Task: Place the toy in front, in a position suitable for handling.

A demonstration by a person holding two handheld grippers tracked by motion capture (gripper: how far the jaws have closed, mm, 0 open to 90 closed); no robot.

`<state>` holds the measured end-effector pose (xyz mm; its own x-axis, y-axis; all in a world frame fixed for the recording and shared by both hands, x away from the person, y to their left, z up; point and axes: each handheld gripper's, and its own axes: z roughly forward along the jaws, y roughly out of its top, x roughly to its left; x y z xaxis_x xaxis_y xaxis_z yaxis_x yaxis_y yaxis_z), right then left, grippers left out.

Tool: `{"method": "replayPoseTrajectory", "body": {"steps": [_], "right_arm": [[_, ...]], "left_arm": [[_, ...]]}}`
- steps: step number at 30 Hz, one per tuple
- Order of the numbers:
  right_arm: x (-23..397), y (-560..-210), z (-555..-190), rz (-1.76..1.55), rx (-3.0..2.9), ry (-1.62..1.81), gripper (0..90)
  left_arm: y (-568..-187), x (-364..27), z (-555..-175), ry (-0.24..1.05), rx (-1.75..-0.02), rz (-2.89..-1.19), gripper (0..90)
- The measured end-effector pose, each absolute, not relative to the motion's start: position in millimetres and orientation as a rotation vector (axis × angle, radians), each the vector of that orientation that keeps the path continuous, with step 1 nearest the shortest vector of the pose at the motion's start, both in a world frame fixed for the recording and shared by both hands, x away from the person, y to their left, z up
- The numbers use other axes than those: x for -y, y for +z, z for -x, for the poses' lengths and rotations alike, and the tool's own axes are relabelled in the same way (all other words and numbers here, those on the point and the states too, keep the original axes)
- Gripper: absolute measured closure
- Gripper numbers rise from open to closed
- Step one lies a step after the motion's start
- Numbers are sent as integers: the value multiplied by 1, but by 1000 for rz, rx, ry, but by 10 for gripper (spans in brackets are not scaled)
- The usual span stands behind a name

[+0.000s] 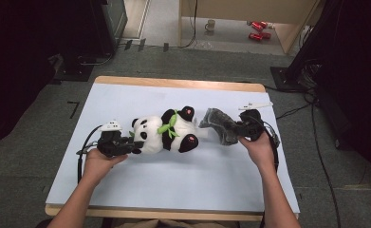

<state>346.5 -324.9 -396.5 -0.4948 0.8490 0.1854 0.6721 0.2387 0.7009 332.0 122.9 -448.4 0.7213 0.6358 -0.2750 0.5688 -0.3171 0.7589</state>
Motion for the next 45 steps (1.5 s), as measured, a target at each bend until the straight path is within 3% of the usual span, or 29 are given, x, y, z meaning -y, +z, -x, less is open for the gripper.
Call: {"method": "replayPoseTrajectory", "body": {"steps": [8,26,37,45], "right_arm": [[308,-370,-341,-1416,-2285,1147,831],[233,-293,-363,-1262,-2372,1202,832],[172,-291,-389,-1222,-2468,1257,831],[113,-315,-403,-1200,-2559,1272,831]], "left_arm": [[-455,-117,-331,178,-872,-2013,631],[-455,-101,-340,150,-840,-2007,619],[-454,-101,-341,178,-829,-2030,610],[-455,-102,-340,178,-830,-2022,607]]}}
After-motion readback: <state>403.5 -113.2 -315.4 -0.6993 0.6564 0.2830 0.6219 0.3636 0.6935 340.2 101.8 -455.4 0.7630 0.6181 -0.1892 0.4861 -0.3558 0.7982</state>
